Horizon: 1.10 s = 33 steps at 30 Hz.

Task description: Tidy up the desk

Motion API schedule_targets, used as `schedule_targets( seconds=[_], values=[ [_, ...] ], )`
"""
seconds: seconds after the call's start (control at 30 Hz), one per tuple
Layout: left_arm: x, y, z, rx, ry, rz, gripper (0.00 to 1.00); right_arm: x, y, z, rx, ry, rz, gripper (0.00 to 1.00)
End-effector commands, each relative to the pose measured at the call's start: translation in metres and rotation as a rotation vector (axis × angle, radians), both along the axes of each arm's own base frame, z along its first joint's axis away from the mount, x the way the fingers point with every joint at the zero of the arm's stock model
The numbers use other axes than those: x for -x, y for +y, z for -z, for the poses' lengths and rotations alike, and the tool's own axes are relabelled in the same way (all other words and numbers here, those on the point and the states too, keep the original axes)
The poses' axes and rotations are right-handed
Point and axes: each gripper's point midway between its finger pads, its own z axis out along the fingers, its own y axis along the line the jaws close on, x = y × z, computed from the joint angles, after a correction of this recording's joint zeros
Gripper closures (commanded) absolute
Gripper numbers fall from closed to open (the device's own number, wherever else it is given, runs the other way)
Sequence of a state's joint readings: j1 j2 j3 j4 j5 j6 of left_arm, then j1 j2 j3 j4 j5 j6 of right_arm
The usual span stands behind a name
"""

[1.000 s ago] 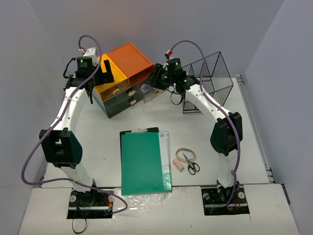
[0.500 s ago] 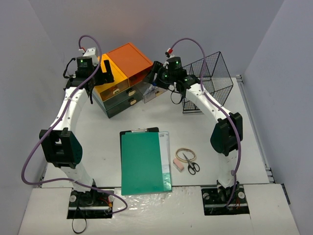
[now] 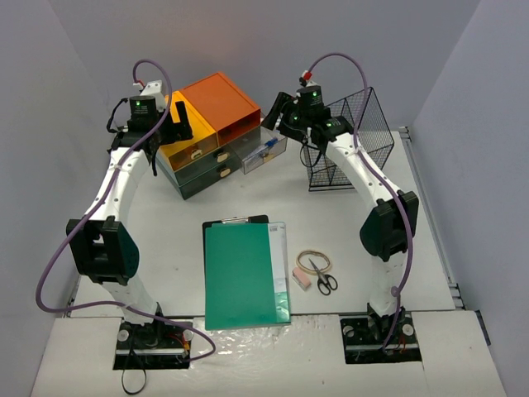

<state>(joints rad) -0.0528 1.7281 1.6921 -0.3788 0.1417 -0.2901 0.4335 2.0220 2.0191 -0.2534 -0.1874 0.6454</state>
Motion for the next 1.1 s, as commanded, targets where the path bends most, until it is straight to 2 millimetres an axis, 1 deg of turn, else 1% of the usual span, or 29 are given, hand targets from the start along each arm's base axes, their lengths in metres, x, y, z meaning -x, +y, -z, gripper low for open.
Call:
schedule_targets(
  seconds=[0.0,0.13,0.2,0.23,0.27,0.3,0.33,0.4,0.43,0.5,0.6,0.67,0.73,0.8,0.83,0.9,1.0,1.07],
  values=[
    [0.025,0.019,0.021,-0.018,0.111,-0.056,0.03,-0.003,-0.012,-0.051,-0.011,-0.118,0.025,0.35],
    [0.026,0.019,0.023,-0.011,0.114,-0.056,0.03,0.006,-0.018,-0.058,-0.009,-0.122,0.035,0.35],
    [0.025,0.019,0.022,-0.011,0.111,-0.055,0.03,0.017,-0.023,-0.044,0.011,-0.068,0.038,0.36],
    [0.025,0.018,0.021,-0.011,0.110,-0.053,0.03,0.023,-0.025,-0.043,0.017,-0.057,0.039,0.36],
    [0.025,0.018,0.020,-0.011,0.109,-0.055,0.03,0.030,-0.028,-0.030,0.039,-0.029,0.044,0.36],
    [0.025,0.019,0.020,-0.010,0.108,-0.056,0.03,0.039,-0.032,-0.022,0.056,-0.009,0.050,0.37],
    [0.025,0.018,0.020,-0.011,0.109,-0.055,0.03,0.047,-0.037,-0.027,0.059,-0.017,0.056,0.37],
    [0.024,0.019,0.020,-0.011,0.110,-0.056,0.03,0.059,-0.046,-0.020,0.087,-0.007,0.080,0.37],
    [0.024,0.019,0.020,-0.012,0.110,-0.055,0.03,0.067,-0.051,-0.013,0.100,0.007,0.084,0.38],
    [0.024,0.018,0.020,-0.011,0.109,-0.055,0.03,0.076,-0.055,-0.001,0.123,0.027,0.082,0.38],
    [0.023,0.018,0.022,-0.011,0.114,-0.054,0.03,0.083,-0.061,0.018,0.155,0.059,0.088,0.38],
    [0.023,0.018,0.022,-0.010,0.112,-0.055,0.03,0.085,-0.059,0.028,0.168,0.077,0.083,0.39],
    [0.023,0.018,0.023,-0.011,0.115,-0.055,0.03,0.083,-0.056,0.037,0.195,0.082,0.086,0.40],
    [0.023,0.018,0.023,-0.011,0.115,-0.054,0.03,0.081,-0.050,0.038,0.199,0.078,0.079,0.42],
    [0.023,0.018,0.023,-0.010,0.113,-0.054,0.03,0.078,-0.043,0.042,0.204,0.082,0.070,0.44],
    [0.024,0.018,0.024,-0.011,0.116,-0.054,0.03,0.068,-0.039,0.052,0.233,0.083,0.089,0.48],
    [0.024,0.019,0.025,-0.012,0.117,-0.057,0.03,0.055,-0.032,0.055,0.243,0.070,0.105,0.53],
    [0.024,0.019,0.026,-0.015,0.122,-0.056,0.03,0.047,-0.029,0.056,0.242,0.066,0.111,0.55]
  ],
)
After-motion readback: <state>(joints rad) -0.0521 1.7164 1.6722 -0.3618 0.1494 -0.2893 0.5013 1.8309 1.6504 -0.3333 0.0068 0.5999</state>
